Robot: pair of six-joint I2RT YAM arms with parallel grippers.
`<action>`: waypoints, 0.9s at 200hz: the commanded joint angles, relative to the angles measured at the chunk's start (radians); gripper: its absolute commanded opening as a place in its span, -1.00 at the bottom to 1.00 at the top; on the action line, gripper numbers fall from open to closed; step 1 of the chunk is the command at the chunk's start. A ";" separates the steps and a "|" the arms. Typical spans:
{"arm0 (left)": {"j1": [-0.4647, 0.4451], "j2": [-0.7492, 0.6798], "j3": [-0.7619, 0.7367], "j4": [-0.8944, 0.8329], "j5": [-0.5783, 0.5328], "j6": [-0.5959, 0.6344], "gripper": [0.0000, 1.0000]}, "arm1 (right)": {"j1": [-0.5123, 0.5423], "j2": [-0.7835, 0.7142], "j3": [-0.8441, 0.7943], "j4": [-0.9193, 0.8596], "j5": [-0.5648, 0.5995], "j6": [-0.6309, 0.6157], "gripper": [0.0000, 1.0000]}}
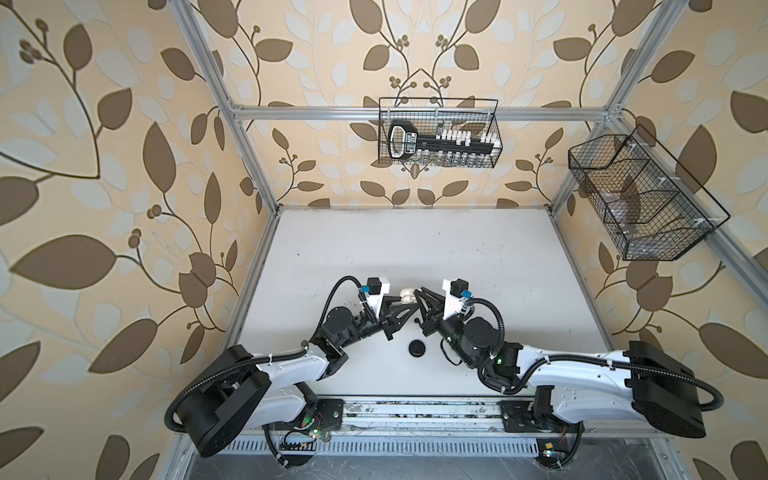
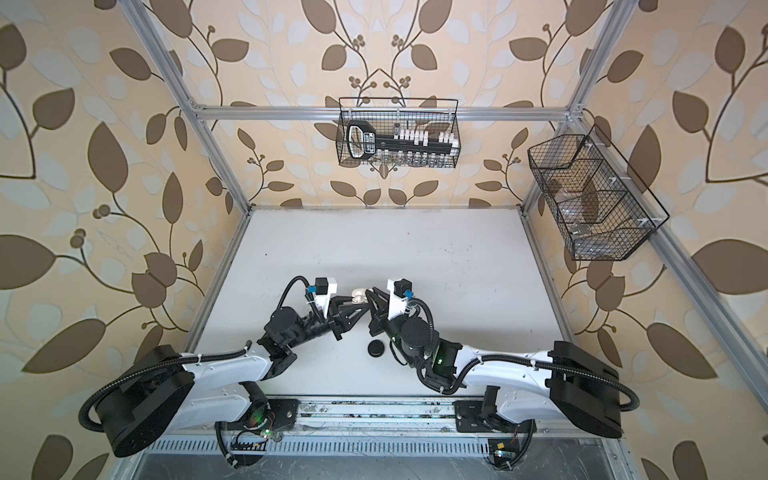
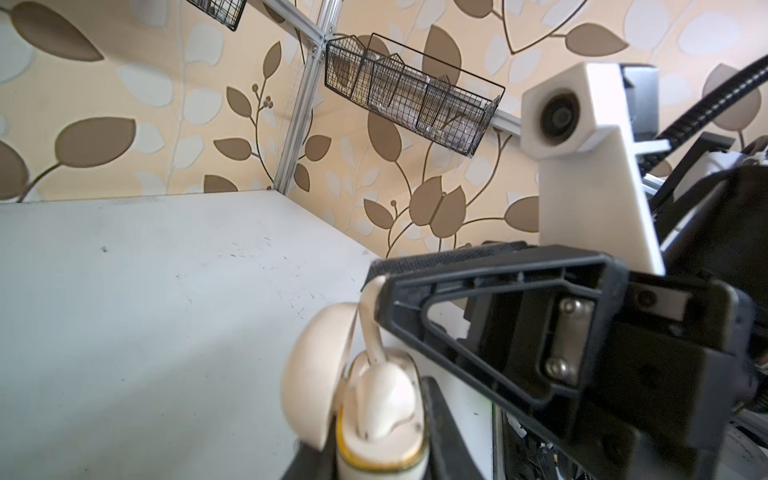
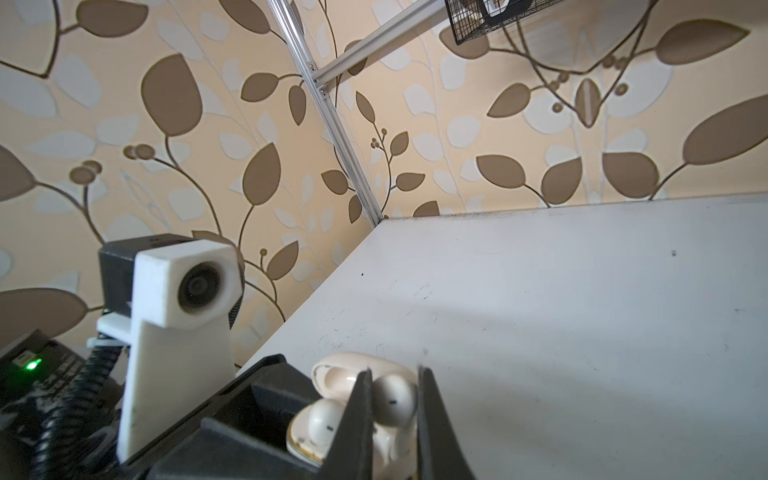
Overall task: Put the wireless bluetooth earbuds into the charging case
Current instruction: 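Lower the cream earbud stem-first into the empty slot of the case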
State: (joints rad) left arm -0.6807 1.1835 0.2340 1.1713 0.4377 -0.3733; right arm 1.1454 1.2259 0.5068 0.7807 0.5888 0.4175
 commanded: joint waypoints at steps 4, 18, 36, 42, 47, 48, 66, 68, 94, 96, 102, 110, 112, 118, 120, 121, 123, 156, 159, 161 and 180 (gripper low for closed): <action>0.004 -0.067 0.028 0.095 -0.018 0.025 -1.00 | 0.004 0.006 -0.035 -0.028 -0.025 -0.026 -0.75; 0.004 -0.081 0.024 0.093 -0.017 0.029 -1.00 | 0.007 0.012 -0.033 -0.022 -0.037 -0.027 -0.75; 0.004 -0.094 0.024 0.086 -0.011 0.035 -1.00 | 0.008 0.017 -0.032 -0.008 -0.056 -0.027 -0.75; 0.004 -0.097 0.025 0.083 -0.009 0.036 -1.00 | 0.008 0.018 -0.031 -0.008 -0.061 -0.026 -0.75; 0.005 -0.100 0.024 0.082 -0.007 0.038 -1.00 | 0.008 0.018 -0.028 -0.008 -0.066 -0.026 -0.75; 0.005 -0.100 0.024 0.082 -0.007 0.038 -1.00 | 0.009 0.019 -0.028 -0.009 -0.067 -0.027 -0.75; 0.005 -0.108 0.026 0.079 0.004 0.046 -1.00 | 0.013 0.021 -0.026 -0.008 -0.069 -0.028 -0.74; 0.005 -0.109 0.026 0.079 0.005 0.047 -1.00 | 0.013 0.020 -0.026 -0.008 -0.070 -0.028 -0.73; 0.004 -0.115 0.024 0.076 0.012 0.061 -1.00 | 0.019 0.019 -0.027 -0.006 -0.070 -0.031 -0.65; 0.004 -0.116 0.025 0.076 0.013 0.062 -1.00 | 0.019 0.019 -0.027 -0.005 -0.070 -0.033 -0.65; 0.005 -0.117 0.025 0.076 0.014 0.065 -1.00 | 0.022 0.020 -0.028 -0.005 -0.069 -0.034 -0.64; 0.004 -0.117 0.025 0.076 0.019 0.068 -1.00 | 0.026 0.018 -0.028 -0.002 -0.070 -0.039 -0.64; 0.005 -0.117 0.026 0.076 0.020 0.068 -1.00 | 0.026 0.019 -0.028 -0.002 -0.069 -0.041 -0.64; 0.004 -0.119 0.027 0.076 0.025 0.069 -1.00 | 0.029 0.018 -0.027 -0.001 -0.068 -0.046 -0.63; 0.004 -0.119 0.027 0.076 0.025 0.069 -1.00 | 0.030 0.017 -0.027 -0.001 -0.069 -0.047 -0.63; 0.004 -0.119 0.027 0.076 0.026 0.070 -1.00 | 0.031 0.017 -0.027 -0.001 -0.068 -0.047 -0.62; 0.004 -0.119 0.028 0.076 0.028 0.070 -1.00 | 0.033 0.016 -0.027 -0.001 -0.066 -0.048 -0.62; 0.005 -0.123 0.028 0.076 0.038 0.073 -1.00 | 0.039 0.007 -0.028 -0.008 -0.049 -0.054 -0.56; 0.005 -0.123 0.028 0.076 0.039 0.075 -1.00 | 0.040 0.007 -0.028 -0.009 -0.049 -0.054 -0.55; 0.005 -0.124 0.028 0.076 0.040 0.076 -1.00 | 0.039 0.006 -0.028 -0.009 -0.049 -0.054 -0.54; 0.004 -0.125 0.026 0.076 0.042 0.080 -1.00 | 0.042 0.000 -0.031 -0.011 -0.047 -0.057 -0.53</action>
State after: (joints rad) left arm -0.6800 1.1000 0.2340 1.1103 0.4641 -0.3199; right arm 1.1763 1.2255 0.5049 0.8284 0.5499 0.3794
